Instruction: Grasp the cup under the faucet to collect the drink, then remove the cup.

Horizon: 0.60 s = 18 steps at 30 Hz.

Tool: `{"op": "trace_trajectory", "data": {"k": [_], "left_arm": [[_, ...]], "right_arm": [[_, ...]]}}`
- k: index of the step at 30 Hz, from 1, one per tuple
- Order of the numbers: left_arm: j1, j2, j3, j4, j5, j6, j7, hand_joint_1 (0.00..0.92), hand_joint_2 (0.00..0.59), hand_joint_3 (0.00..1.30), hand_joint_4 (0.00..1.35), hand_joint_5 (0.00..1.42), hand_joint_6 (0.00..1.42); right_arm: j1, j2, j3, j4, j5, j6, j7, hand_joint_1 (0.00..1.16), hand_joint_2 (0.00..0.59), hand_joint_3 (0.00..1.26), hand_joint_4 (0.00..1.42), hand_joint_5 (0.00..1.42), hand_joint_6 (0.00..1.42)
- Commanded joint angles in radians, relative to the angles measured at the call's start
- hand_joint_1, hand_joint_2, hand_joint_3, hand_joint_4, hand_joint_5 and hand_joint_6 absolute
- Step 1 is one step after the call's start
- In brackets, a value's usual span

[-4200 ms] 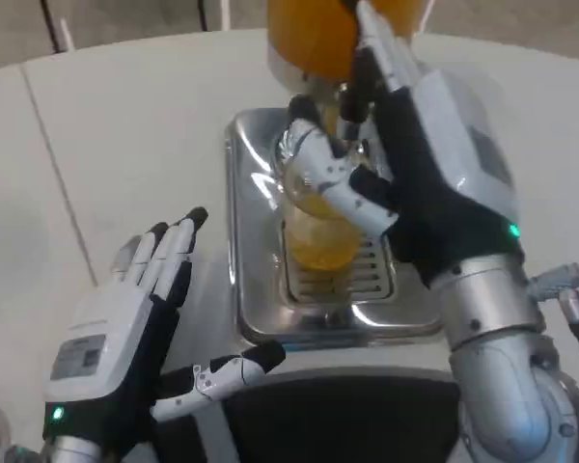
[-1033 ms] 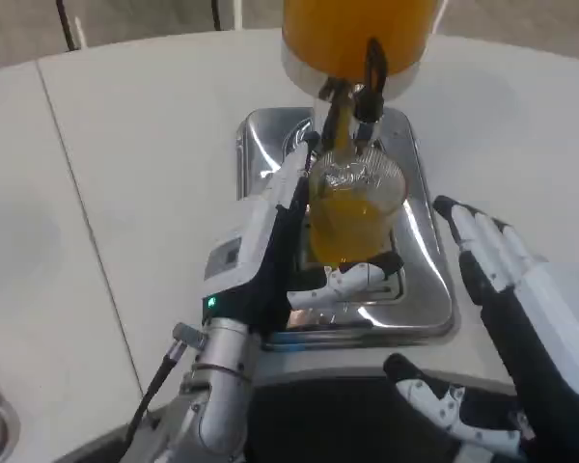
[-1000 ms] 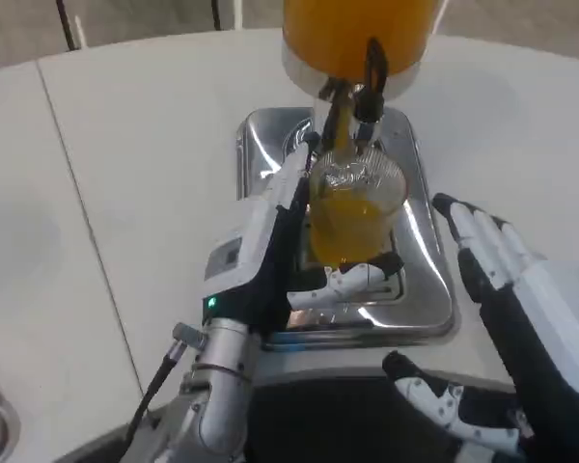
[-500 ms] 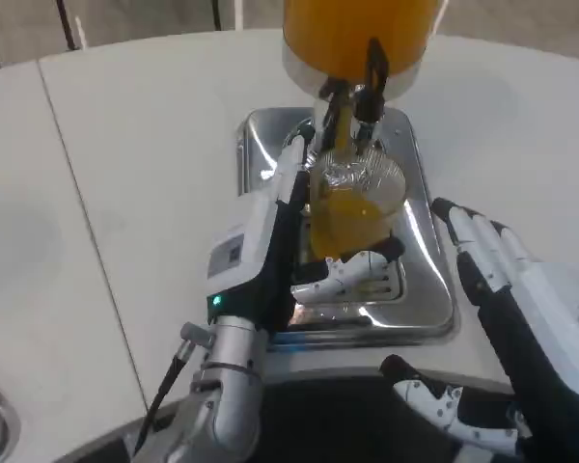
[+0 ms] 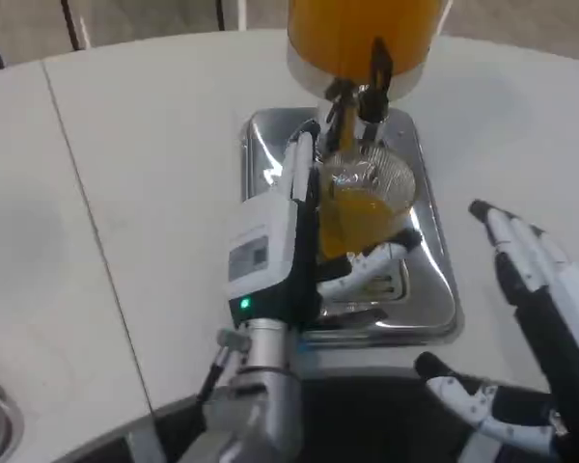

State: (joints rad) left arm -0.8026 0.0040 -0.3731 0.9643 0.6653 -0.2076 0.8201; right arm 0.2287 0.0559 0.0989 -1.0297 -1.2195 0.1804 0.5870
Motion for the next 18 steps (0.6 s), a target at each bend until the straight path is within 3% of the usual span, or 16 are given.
{"op": "trace_trajectory", "data": {"k": [1, 4, 11, 14, 18], "left_arm": [[-0.029, -0.059, -0.009, 0.092, 0.010, 0.063, 0.098, 0.288, 0.059, 0.27, 0.35, 0.71, 0.90], [-0.053, -0.083, -0.004, 0.138, 0.002, 0.067, 0.152, 0.307, 0.069, 0.41, 0.50, 0.88, 1.09], [-0.076, -0.105, 0.029, 0.194, -0.047, 0.039, 0.232, 0.327, 0.074, 0.81, 0.96, 1.21, 1.41], [-0.073, -0.108, 0.042, 0.203, -0.065, 0.019, 0.256, 0.337, 0.084, 1.01, 1.18, 1.38, 1.42], [-0.074, -0.106, 0.048, 0.205, -0.074, -0.015, 0.266, 0.370, 0.097, 1.06, 1.23, 1.42, 1.42]], "right_arm": [[0.007, 0.011, -0.051, -0.018, 0.000, 0.000, 0.021, 0.68, 0.327, 0.00, 0.00, 0.00, 0.13], [-0.005, 0.031, -0.076, -0.018, 0.008, 0.009, 0.040, 0.68, 0.329, 0.00, 0.00, 0.00, 0.15], [-0.008, 0.056, -0.048, -0.018, -0.028, 0.014, 0.073, 0.67, 0.332, 0.00, 0.00, 0.00, 0.17], [-0.019, 0.062, -0.036, -0.018, -0.046, 0.017, 0.075, 0.65, 0.333, 0.00, 0.00, 0.00, 0.18], [-0.030, 0.056, -0.031, -0.017, -0.058, 0.027, 0.086, 0.65, 0.336, 0.00, 0.00, 0.00, 0.18]]}}
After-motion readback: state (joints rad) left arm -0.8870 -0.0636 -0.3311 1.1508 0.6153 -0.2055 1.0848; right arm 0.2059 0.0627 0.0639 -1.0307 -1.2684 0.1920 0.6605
